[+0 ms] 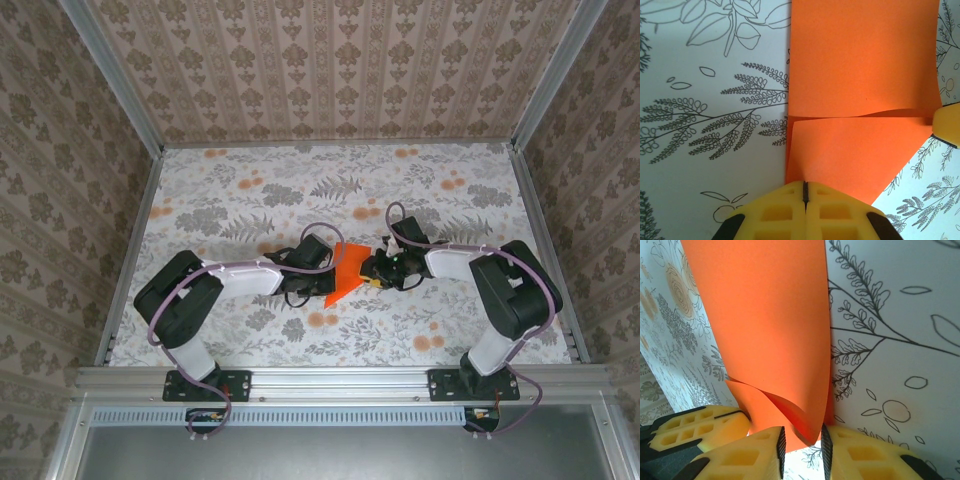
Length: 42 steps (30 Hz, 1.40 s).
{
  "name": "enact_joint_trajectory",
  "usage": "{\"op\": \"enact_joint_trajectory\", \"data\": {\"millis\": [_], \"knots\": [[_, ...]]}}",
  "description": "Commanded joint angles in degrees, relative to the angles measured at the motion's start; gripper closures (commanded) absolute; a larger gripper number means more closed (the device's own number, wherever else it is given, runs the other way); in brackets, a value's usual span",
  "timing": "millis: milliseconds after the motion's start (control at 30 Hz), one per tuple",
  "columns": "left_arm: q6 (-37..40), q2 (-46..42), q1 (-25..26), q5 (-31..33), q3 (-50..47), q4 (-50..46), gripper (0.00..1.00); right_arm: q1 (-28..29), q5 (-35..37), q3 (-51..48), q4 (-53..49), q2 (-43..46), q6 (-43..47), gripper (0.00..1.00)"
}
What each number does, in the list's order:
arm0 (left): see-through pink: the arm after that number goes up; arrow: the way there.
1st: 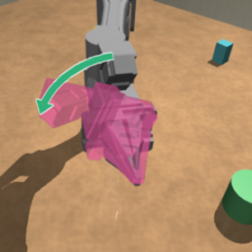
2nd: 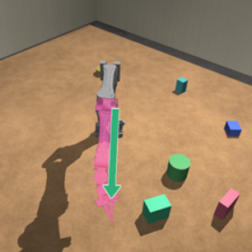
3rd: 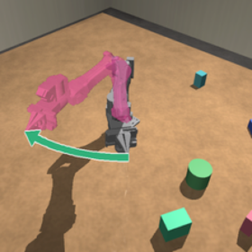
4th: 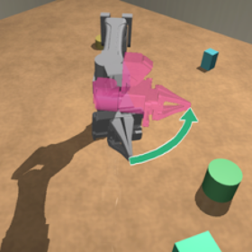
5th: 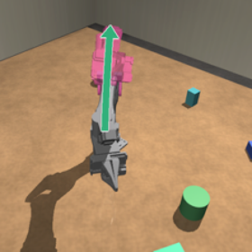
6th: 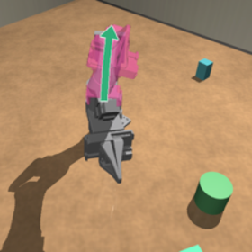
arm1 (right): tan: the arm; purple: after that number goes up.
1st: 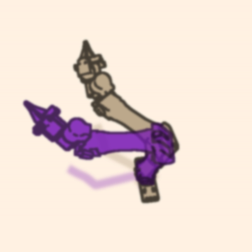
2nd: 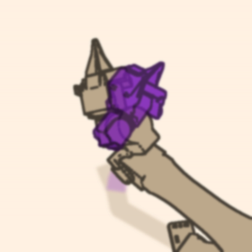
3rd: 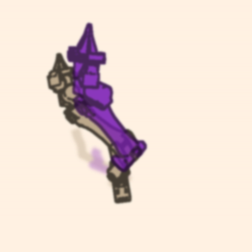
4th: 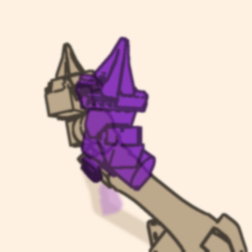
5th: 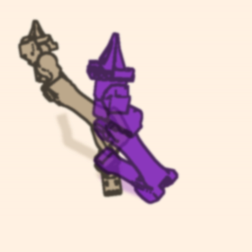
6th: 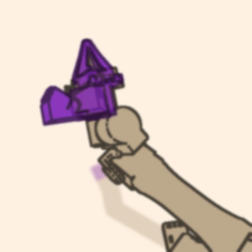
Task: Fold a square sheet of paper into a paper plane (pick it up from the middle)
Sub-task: Fourth fold the wing at the center of the table.
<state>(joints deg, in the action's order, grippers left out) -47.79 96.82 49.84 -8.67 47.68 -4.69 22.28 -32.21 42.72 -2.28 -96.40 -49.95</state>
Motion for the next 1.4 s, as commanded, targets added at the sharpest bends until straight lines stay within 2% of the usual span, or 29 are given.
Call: {"op": "enact_joint_trajectory", "data": {"millis": [0,367,533,667,833,1067,1200,1367], "knots": [[0.5,1.5,0.4,1.0,0.8,-2.4,0.98,0.2,-2.2,0.3,2.4,-1.1,-1.4,0.74],[0.6,-0.5,0.1,0.4,1.3,-2.1,0.93,0.2,-5.9,0.3,9.1,-4.3,-7.3,0.76],[0.6,-3.2,-1.0,0.1,1.4,-1.4,0.87,-0.2,-5.5,1.2,8.3,-5.0,-8.2,0.84],[1.4,-6.2,-2.0,0.1,1.0,-0.9,0.76,-0.6,-2.5,1.2,4.9,-2.7,-7.5,0.94],[5.6,-9.3,-2.3,0.6,0.4,0.3,0.61,-0.5,4.6,0.8,-2.3,3.4,-7.5,0.99],[16.2,-10.4,0.0,-0.7,-1.2,6.5,0.38,0.3,14.2,-1.0,-10.0,12.0,-15.7,1.0],[21.8,-9.3,2.2,-1.0,-1.3,9.7,0.28,0.9,15.6,-0.7,-11.2,12.4,-20.0,1.0],[28.3,-7.1,4.7,0.3,-2.0,13.6,0.21,0.9,15.6,1.1,-13.8,11.3,-22.8,1.0]]}}
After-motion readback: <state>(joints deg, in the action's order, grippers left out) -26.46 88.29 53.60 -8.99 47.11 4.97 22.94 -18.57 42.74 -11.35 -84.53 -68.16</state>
